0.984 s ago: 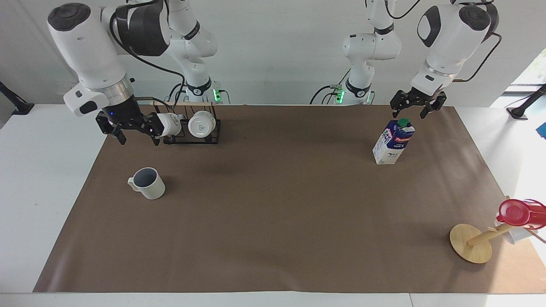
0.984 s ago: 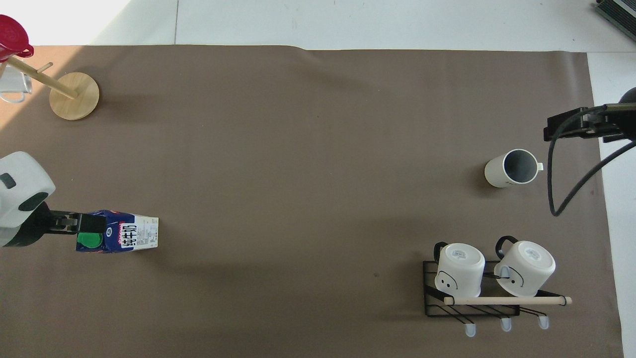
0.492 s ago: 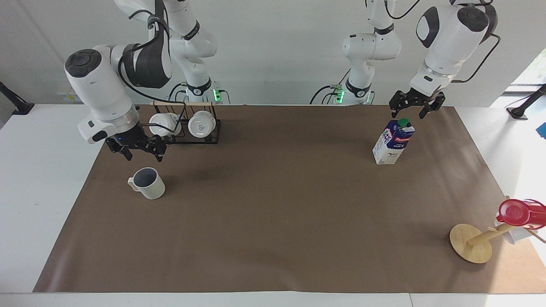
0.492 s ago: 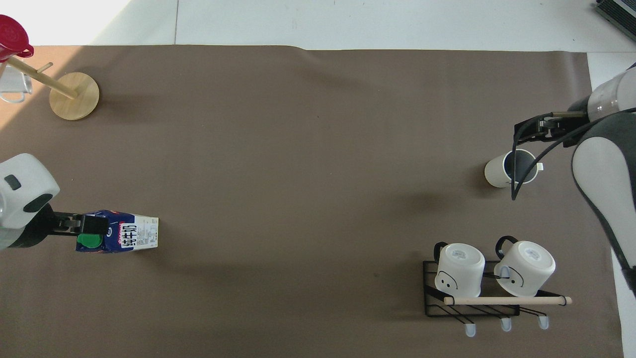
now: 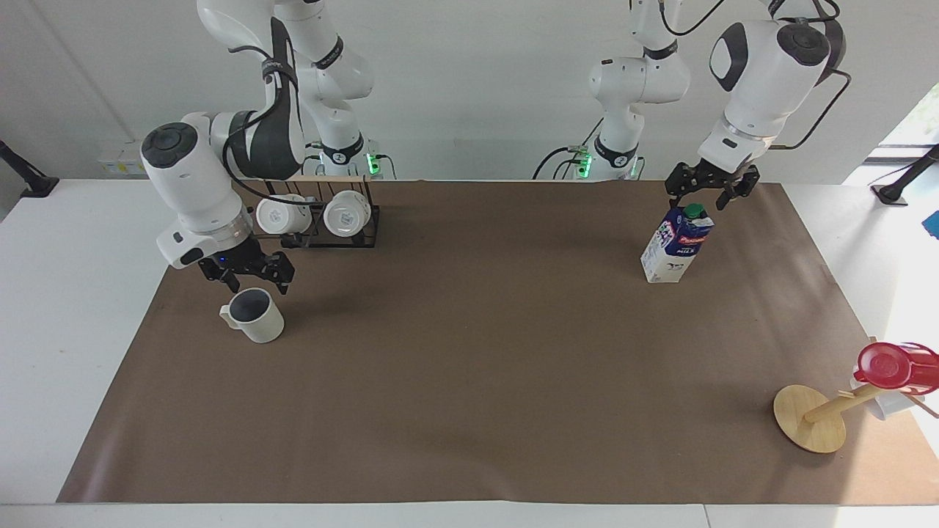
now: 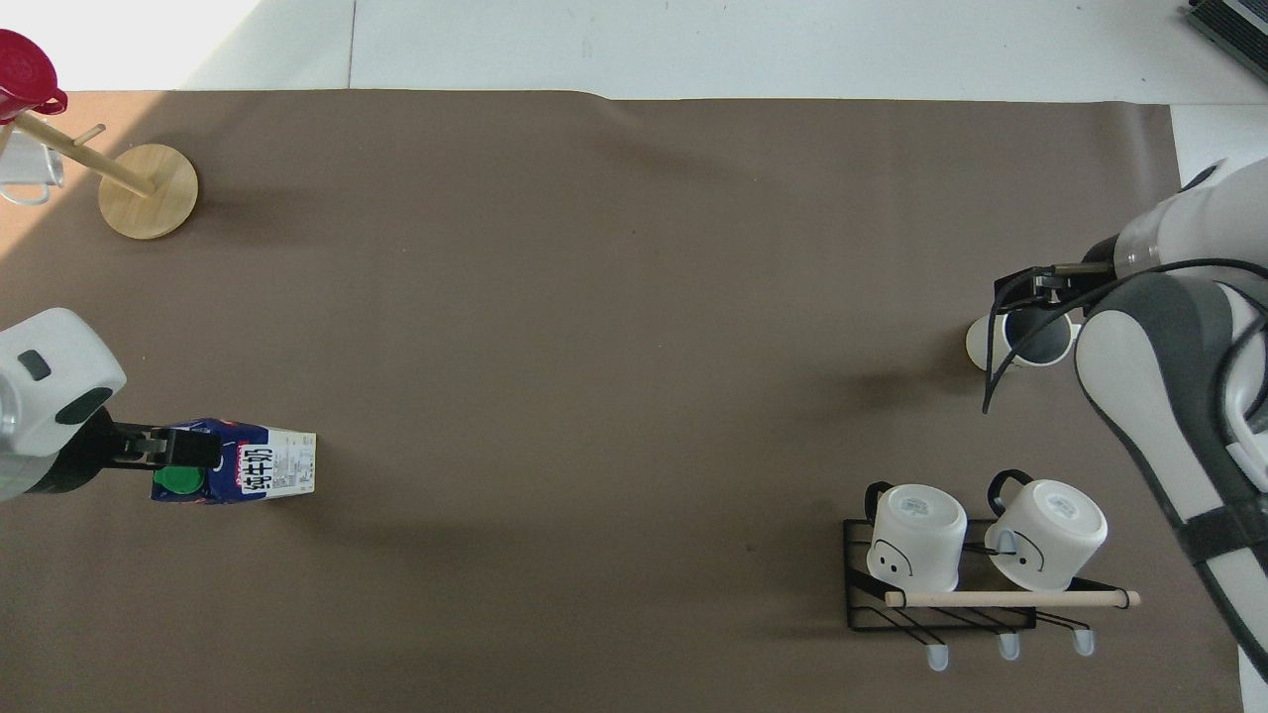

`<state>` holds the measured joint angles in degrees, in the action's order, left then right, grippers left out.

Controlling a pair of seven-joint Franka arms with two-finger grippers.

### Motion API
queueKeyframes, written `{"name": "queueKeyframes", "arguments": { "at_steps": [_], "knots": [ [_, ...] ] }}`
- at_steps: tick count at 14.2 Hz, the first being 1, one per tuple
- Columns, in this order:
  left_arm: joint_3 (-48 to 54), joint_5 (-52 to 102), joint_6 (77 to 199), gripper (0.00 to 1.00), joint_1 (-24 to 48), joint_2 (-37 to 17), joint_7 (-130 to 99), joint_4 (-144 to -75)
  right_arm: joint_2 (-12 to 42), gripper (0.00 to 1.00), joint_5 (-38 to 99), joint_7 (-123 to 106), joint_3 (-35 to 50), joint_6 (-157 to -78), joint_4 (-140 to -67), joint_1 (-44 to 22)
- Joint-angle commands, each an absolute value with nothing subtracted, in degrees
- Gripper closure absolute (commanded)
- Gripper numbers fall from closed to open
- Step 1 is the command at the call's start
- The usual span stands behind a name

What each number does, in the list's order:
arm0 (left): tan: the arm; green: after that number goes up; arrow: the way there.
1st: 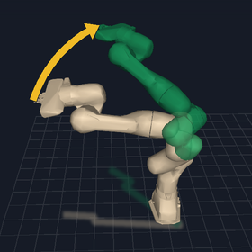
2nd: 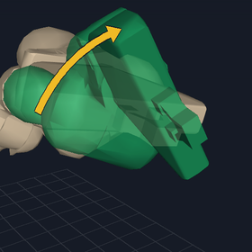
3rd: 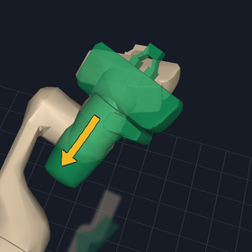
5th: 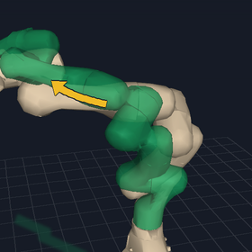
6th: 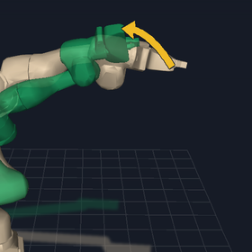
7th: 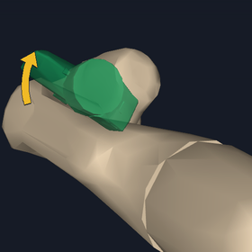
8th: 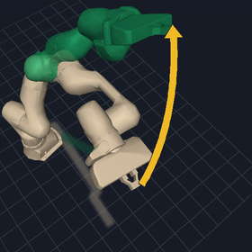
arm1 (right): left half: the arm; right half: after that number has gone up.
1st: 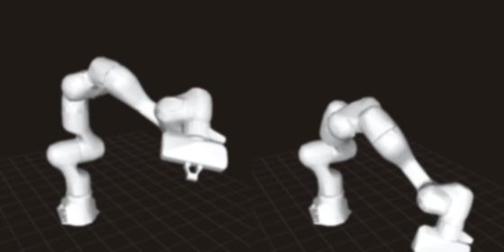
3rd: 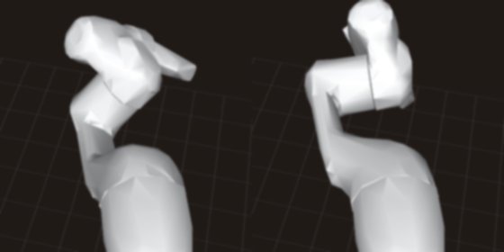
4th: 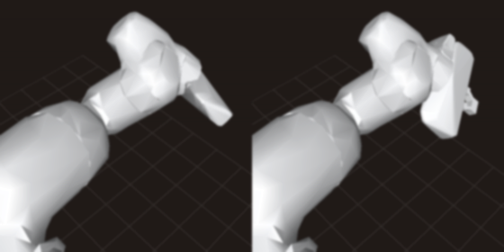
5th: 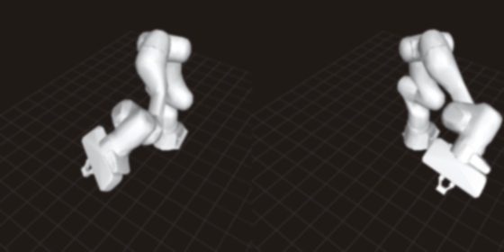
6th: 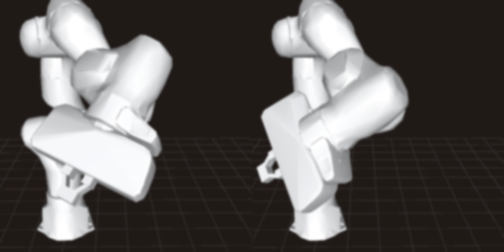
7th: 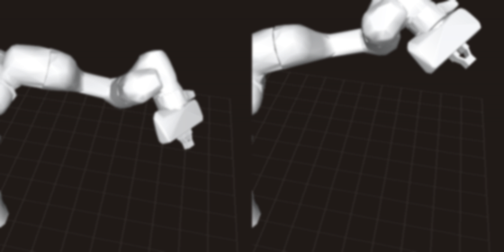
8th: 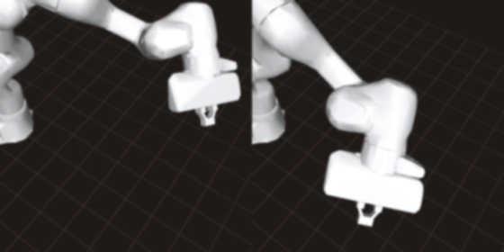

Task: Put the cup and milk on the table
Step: 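Grasp the black mug with the right gripper while the left gripper holds the carton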

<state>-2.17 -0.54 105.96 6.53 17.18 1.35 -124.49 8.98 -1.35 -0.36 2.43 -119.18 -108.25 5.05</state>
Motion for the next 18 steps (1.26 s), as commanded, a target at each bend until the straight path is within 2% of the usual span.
{"name": "queueKeyframes", "arguments": {
  "at_steps": [1,3,5,8,12,13,14,15,16,17,18],
  "knots": [
    [-2.55,-0.26,109.85,0.00,7.21,19.51,1.76,-128.75,8.61,0.04,-1.05,-2.81,2.46,-121.82,-111.18,5.71],
    [-2.55,-0.26,111.44,0.00,7.21,19.60,1.76,-130.25,10.10,0.07,-1.06,-2.99,2.46,-123.04,-111.97,6.06],
    [-2.55,-0.26,112.50,0.00,7.21,19.69,1.85,-131.74,10.98,0.19,-1.14,-3.25,2.46,-126.19,-113.55,6.24],
    [-2.64,-0.26,117.14,0.00,7.03,20.48,5.25,-135.52,11.51,0.22,-1.14,-3.25,2.46,-127.26,-114.17,6.50],
    [-2.64,-0.26,118.12,0.00,6.42,20.39,7.21,-135.53,13.18,0.24,-1.76,-5.27,2.46,-130.25,-115.40,7.38],
    [-2.64,-0.26,118.12,0.00,6.33,20.39,7.21,-135.53,13.18,0.28,-1.84,-5.27,2.46,-130.25,-115.40,7.30],
    [-2.72,-0.26,118.04,0.00,6.24,20.39,7.21,-135.61,13.18,0.46,-1.93,-5.36,2.46,-130.17,-115.40,7.29],
    [-2.72,-0.26,118.04,0.00,6.15,20.39,7.21,-135.62,13.18,0.75,-2.02,-6.32,2.46,-130.17,-115.40,7.29],
    [-2.72,-0.26,117.95,0.00,5.54,20.39,7.21,-135.53,13.27,0.95,-2.02,-6.76,2.46,-130.25,-115.23,7.29],
    [-2.72,-0.26,117.86,0.00,5.28,20.39,7.29,-135.61,13.27,1.00,-2.02,-6.77,2.46,-130.08,-115.05,7.21],
    [-2.72,-0.26,117.86,0.07,5.27,20.39,7.29,-135.62,13.36,1.00,-2.02,-6.51,2.46,-129.64,-114.87,7.12]
  ]
}}
